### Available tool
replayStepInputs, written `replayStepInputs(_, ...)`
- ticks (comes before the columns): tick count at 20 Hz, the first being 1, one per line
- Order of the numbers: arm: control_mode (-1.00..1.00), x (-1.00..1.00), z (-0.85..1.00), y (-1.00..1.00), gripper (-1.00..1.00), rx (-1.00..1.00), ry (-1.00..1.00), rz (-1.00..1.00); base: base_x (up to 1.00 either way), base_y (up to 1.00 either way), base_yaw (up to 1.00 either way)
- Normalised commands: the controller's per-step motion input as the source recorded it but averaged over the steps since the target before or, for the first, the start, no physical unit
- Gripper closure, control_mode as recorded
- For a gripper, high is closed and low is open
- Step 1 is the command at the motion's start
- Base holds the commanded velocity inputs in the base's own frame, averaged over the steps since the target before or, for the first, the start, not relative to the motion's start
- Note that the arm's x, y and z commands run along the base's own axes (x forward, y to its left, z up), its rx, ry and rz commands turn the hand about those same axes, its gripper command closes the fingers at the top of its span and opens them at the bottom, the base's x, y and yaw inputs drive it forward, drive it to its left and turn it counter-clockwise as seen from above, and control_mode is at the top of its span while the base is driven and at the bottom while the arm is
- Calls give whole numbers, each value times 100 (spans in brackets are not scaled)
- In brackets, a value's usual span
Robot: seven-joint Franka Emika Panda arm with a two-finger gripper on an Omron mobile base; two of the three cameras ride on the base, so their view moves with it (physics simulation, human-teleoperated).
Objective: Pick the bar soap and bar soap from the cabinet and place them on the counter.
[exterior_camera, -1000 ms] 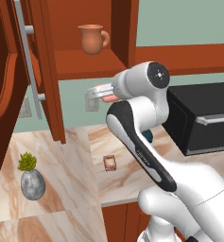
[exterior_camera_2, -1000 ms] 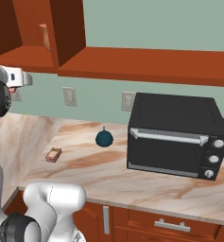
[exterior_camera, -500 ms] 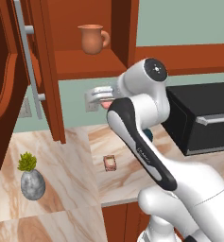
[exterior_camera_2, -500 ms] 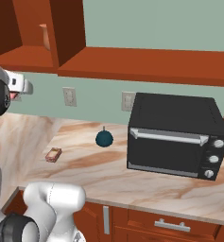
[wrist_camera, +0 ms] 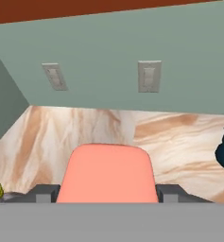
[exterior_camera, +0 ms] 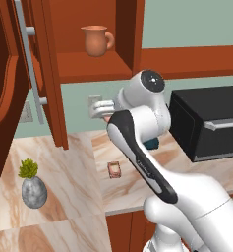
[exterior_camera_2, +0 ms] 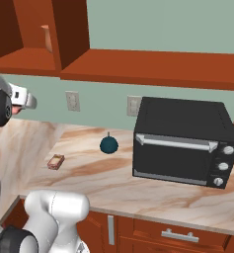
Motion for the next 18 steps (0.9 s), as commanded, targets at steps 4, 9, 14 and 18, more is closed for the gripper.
replayStepInputs(4, -100, 1, -55, 2, 100, -1, 1, 0, 0, 0, 0)
replayStepInputs(9, -100, 4, -35, 0, 100, 1, 16, 0, 0, 0, 0)
replayStepInputs(14, -100, 12, -36, 0, 100, 1, 19, 0, 0, 0, 0)
replayStepInputs(18, -100, 8, -34, 10, 100, 0, 14, 0, 0, 0, 0)
